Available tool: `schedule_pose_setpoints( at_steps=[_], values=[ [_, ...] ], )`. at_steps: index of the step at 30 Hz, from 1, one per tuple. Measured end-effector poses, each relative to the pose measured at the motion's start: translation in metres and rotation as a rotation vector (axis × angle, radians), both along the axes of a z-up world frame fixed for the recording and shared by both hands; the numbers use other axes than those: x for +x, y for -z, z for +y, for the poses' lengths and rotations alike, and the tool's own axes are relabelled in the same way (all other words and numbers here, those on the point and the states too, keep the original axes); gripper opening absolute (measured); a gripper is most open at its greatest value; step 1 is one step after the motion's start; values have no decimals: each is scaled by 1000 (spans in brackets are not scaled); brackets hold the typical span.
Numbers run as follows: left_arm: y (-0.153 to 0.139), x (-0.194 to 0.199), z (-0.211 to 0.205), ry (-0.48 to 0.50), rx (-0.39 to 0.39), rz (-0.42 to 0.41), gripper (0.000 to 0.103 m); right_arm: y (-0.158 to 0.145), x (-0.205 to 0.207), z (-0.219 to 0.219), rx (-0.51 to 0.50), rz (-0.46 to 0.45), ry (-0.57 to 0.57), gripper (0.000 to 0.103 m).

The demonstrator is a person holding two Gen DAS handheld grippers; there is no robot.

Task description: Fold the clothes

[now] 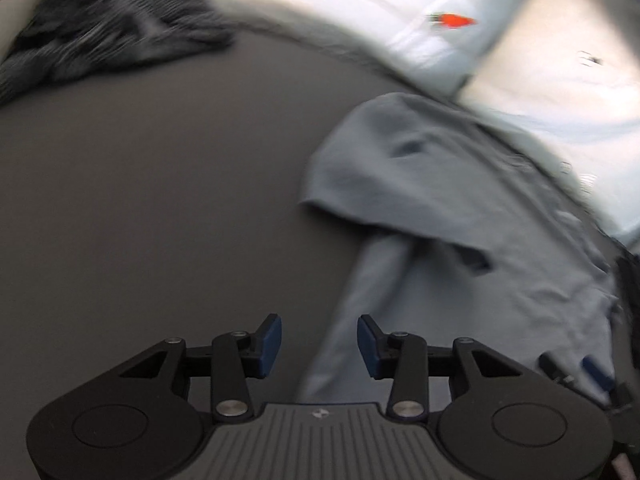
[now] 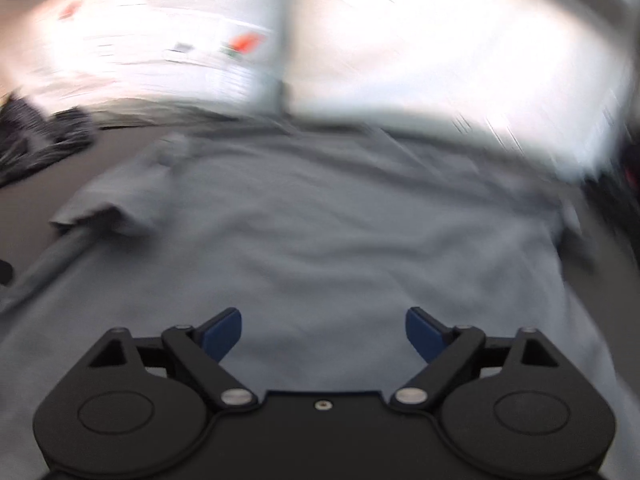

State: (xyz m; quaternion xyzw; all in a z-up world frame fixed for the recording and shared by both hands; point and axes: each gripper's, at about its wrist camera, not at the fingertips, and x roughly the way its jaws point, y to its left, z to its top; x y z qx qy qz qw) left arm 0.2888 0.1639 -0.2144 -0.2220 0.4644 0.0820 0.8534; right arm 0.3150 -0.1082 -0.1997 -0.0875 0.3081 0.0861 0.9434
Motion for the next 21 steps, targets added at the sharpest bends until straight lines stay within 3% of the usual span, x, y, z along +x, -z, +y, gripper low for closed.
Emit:
schedule_pose_setpoints(
  at_steps=[2,3,4,8,12,16,20,21],
  values=[
    [4,-5,9,-16,-20,11,43,-7,2,25,-4,-29,-86,63],
    [5,-8,13,-17,-34,9,42,-10,4,37,0,-36,-122,48],
    [5,-10,16,-17,-48,6,42,-11,7,48,-2,-40,-159,42],
    [3,-17,29,-29,-87,-2,42,-11,13,95,-100,-95,-303,42],
    [3,-19,38,-31,-91,-5,42,0,10,138,-307,-151,-438,44],
    [5,-19,44,-22,-89,-1,43,17,13,163,-482,-188,-477,44],
    [6,-17,46,-11,-107,-6,43,23,24,172,-526,-186,-465,40],
    [6,-16,47,-10,-113,-7,43,21,28,170,-502,-170,-456,30]
  ],
)
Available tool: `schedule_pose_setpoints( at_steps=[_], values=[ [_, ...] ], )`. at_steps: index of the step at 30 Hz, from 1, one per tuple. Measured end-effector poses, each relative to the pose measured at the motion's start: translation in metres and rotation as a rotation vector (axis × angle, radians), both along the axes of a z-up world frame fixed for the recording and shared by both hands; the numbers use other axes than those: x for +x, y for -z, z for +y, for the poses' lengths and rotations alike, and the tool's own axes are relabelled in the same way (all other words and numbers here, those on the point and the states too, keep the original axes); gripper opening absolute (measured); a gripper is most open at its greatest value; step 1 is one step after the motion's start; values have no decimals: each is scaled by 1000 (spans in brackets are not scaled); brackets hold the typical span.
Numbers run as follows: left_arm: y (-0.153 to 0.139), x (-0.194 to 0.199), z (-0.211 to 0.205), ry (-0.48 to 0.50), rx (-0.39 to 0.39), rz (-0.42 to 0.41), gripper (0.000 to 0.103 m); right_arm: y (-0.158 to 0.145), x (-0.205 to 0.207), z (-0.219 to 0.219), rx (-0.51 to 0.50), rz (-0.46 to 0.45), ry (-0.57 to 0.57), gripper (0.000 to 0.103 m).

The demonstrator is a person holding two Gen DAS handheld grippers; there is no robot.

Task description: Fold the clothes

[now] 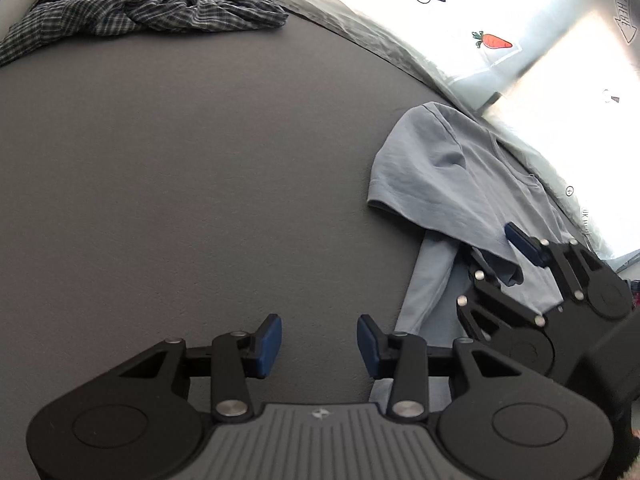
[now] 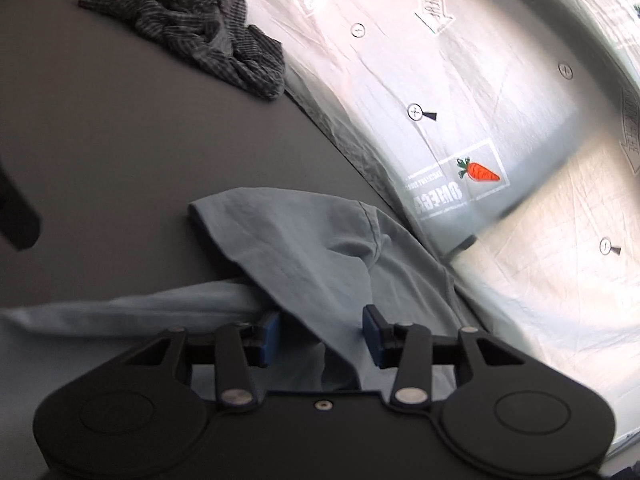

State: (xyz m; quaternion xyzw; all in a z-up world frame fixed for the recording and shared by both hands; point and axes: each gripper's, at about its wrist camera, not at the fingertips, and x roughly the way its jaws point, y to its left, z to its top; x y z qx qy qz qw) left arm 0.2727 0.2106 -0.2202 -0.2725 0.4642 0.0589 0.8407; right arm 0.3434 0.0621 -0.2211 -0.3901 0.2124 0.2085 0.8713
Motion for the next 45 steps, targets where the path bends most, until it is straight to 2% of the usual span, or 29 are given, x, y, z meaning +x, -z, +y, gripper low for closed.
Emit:
schedule_pose_setpoints(
  at_steps=[1,2,3,10,17,22,26,31,36,39,41,45],
  values=[
    [0,1,0,0,-8,0,43,-2,4,-3,30,22,16,13],
    [0,1,-1,-3,-14,0,43,-5,9,-6,69,42,35,6],
    [-1,2,-2,-8,-16,0,43,-7,13,-10,113,58,52,4],
    [-4,12,-17,-7,-27,-1,43,-28,41,-51,425,185,173,3],
    [-6,29,-50,8,-12,0,43,-49,81,-116,724,305,277,3],
    [-8,40,-76,-18,-3,4,43,-47,112,-178,941,435,357,3],
    [-10,54,-99,-59,18,8,43,-33,134,-227,1094,573,404,3],
    [-11,67,-125,-140,29,12,43,-16,153,-269,1128,662,409,3],
    [-10,74,-146,-217,63,34,43,0,174,-305,1144,707,408,3],
    [-7,76,-156,-244,83,58,43,10,186,-319,1104,721,415,4],
    [-6,73,-162,-247,106,63,44,16,189,-320,1052,732,414,7],
    [-8,69,-168,-211,150,90,44,16,180,-321,1003,710,430,23]
  ],
)
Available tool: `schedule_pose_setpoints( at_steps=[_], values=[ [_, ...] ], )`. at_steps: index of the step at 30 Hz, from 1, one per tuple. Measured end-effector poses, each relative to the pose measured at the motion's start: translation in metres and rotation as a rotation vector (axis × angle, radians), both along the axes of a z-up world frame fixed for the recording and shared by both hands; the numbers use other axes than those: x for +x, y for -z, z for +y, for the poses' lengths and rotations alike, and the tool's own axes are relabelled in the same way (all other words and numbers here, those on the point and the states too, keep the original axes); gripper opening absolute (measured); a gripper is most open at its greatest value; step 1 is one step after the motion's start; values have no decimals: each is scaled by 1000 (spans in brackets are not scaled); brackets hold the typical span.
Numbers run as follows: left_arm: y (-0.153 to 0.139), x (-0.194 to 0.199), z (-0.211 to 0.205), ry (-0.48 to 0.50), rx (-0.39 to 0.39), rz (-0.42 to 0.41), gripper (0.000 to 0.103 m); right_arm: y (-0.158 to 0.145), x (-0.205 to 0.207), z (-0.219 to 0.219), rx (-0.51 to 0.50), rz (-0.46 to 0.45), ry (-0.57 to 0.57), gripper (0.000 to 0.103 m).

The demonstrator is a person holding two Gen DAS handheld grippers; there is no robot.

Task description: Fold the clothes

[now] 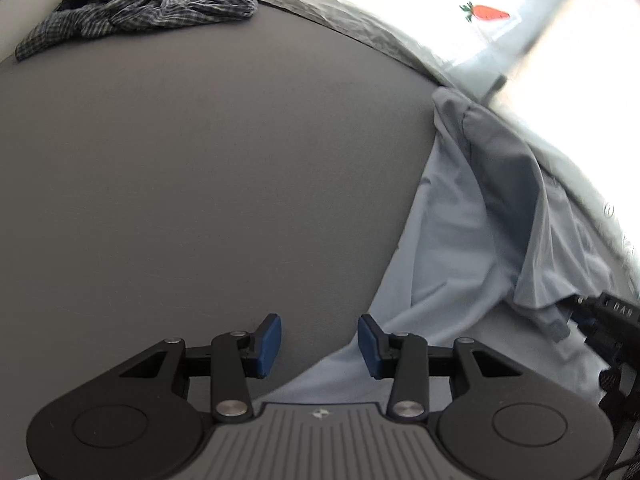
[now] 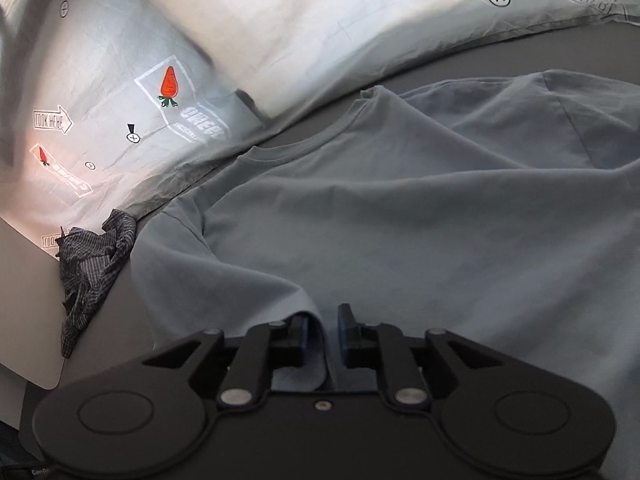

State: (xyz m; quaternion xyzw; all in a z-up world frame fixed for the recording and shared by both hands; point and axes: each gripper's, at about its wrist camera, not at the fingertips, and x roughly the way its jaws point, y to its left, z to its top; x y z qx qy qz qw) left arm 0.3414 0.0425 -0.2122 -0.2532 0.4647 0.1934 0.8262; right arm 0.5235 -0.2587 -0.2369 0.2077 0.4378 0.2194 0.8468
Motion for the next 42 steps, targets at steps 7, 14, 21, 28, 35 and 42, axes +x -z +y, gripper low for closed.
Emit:
schedule_pose_setpoints(
  at_steps=[7,14,21,28,35,42],
  values=[
    [-10,-34,25,45,3,-23,45,-15,-52,-10,19,28,134,33],
    [-25,-88,65,115,-49,-37,45,-25,-137,20,101,59,226,9],
    [-22,-140,93,218,-136,3,45,-19,-206,115,205,143,159,10],
    [-9,-169,108,297,-199,-17,45,-9,-257,193,209,224,77,26],
    [-9,-180,113,339,-215,-44,45,-12,-279,232,132,229,20,32],
    [-19,-195,119,333,-174,-62,45,-13,-287,236,118,170,-16,2]
  ],
)
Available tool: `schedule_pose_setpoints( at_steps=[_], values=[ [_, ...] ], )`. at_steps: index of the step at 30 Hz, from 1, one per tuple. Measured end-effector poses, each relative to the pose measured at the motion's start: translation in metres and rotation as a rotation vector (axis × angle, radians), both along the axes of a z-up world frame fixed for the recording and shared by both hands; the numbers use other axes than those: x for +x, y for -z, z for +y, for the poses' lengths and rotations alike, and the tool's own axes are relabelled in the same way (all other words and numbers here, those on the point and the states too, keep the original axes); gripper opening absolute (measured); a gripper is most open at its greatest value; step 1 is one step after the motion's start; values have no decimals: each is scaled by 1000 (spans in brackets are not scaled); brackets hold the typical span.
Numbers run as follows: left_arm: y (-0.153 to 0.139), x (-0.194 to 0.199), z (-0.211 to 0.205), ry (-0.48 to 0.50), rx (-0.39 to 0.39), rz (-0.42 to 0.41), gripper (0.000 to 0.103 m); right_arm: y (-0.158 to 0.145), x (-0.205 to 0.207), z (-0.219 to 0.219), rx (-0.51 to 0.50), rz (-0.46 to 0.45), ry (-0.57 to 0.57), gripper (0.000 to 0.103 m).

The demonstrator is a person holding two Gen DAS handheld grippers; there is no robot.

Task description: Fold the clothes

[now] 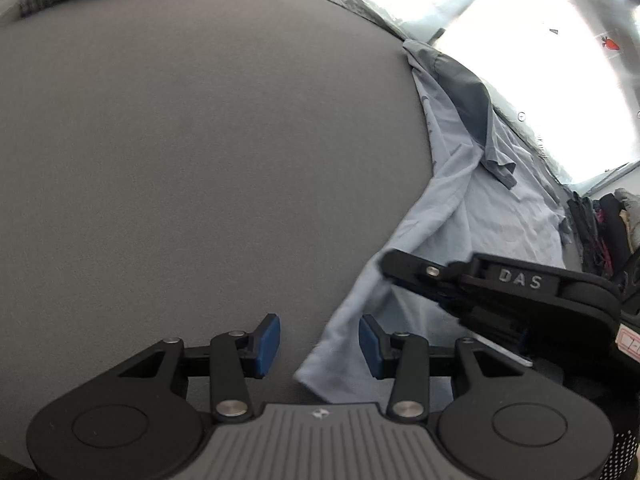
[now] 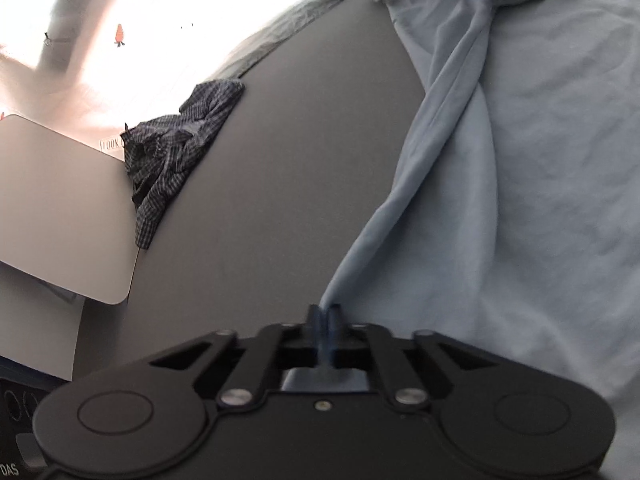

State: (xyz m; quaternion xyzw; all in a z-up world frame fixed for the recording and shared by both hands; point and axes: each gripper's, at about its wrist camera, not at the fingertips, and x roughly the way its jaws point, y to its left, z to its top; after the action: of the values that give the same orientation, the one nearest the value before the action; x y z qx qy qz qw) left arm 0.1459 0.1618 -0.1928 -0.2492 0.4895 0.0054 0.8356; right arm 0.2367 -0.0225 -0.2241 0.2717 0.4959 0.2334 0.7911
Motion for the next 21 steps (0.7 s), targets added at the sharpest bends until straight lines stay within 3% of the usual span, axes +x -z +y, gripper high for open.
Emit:
schedule_pose_setpoints(
  at_steps=[9,15,21],
  values=[
    [-31,1,6,-103,42,-125,51,-17,-19,-54,124,-70,-34,1],
    [-27,14,-39,-67,48,-106,51,-23,-26,-110,202,-58,-6,1],
    [-11,29,-103,35,30,-72,51,-21,-36,-176,163,-56,29,1]
  ],
)
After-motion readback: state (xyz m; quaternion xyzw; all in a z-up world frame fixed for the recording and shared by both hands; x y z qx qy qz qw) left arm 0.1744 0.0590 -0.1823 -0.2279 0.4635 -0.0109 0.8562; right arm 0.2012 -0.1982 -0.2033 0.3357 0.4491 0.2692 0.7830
